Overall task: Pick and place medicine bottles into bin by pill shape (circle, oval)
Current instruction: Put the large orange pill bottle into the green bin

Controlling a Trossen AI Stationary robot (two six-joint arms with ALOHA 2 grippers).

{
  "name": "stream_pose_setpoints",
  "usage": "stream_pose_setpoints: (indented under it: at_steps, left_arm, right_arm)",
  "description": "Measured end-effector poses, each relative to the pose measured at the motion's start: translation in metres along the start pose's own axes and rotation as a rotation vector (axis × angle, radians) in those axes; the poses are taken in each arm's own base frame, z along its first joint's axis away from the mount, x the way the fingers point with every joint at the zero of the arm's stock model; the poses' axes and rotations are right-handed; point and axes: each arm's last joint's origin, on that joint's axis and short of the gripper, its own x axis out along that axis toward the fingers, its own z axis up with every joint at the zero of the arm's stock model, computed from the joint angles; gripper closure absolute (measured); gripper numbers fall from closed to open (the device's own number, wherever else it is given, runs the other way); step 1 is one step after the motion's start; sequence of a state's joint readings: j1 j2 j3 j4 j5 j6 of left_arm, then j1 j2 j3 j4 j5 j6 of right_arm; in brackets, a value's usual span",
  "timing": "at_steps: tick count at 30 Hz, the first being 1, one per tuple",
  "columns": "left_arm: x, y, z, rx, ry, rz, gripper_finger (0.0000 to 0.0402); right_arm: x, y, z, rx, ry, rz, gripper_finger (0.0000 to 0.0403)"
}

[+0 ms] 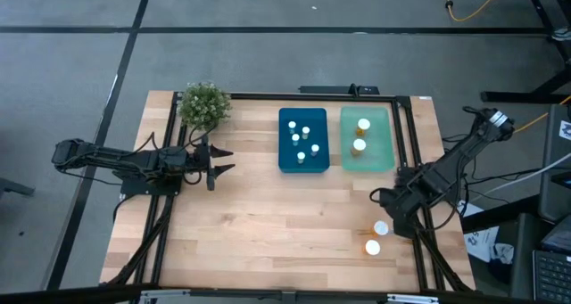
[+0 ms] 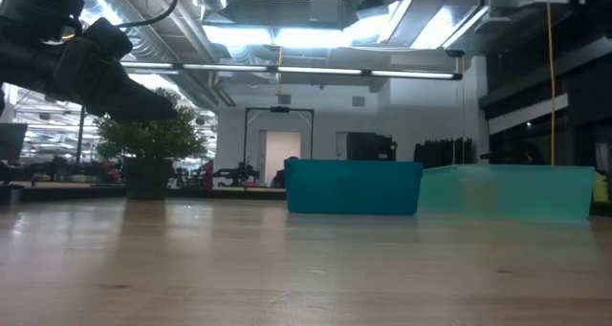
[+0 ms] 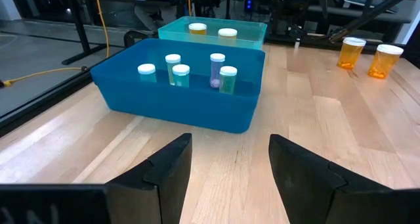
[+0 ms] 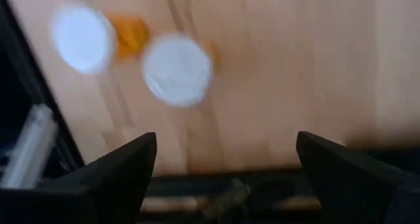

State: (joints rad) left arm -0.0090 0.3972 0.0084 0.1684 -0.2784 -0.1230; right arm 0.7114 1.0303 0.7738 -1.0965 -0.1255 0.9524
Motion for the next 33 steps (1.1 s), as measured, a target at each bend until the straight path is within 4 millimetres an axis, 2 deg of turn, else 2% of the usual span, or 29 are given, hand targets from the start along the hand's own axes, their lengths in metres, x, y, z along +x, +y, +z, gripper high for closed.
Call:
stream_pose_setpoints:
  at_steps: [3,7,10,17,27,33]
  left_arm:
    - [0.0,0.0,0.0,0.0,0.0,0.001,0.0207]
    - [0.0,0.0,0.0,0.0,0.0,0.0,0.0207]
    - [0.0,0.0,0.0,0.0,0.0,0.001,0.0207]
    - [0.0,0.0,0.0,0.0,0.0,0.0,0.0207]
    - [0.0,0.0,0.0,0.0,0.0,0.0,0.0207]
    - [0.0,0.0,0.0,0.0,0.0,0.0,0.0207]
  right_arm:
    - [0.007,0.003,-0.004,-0.014,0.073,-0.042,0.0036]
    - [0.019,0.016,-0.004,-0.079,0.089,-0.05,0.0036]
    - [0.031,0.022,-0.005,-0.047,0.12,-0.099,0.0036]
    - [0.051,0.033,0.005,-0.034,0.059,-0.134,0.0036]
    - [0.053,0.033,0.017,-0.005,-0.034,-0.14,0.0036]
    - [0.053,0.035,0.019,-0.069,-0.06,-0.127,0.0036]
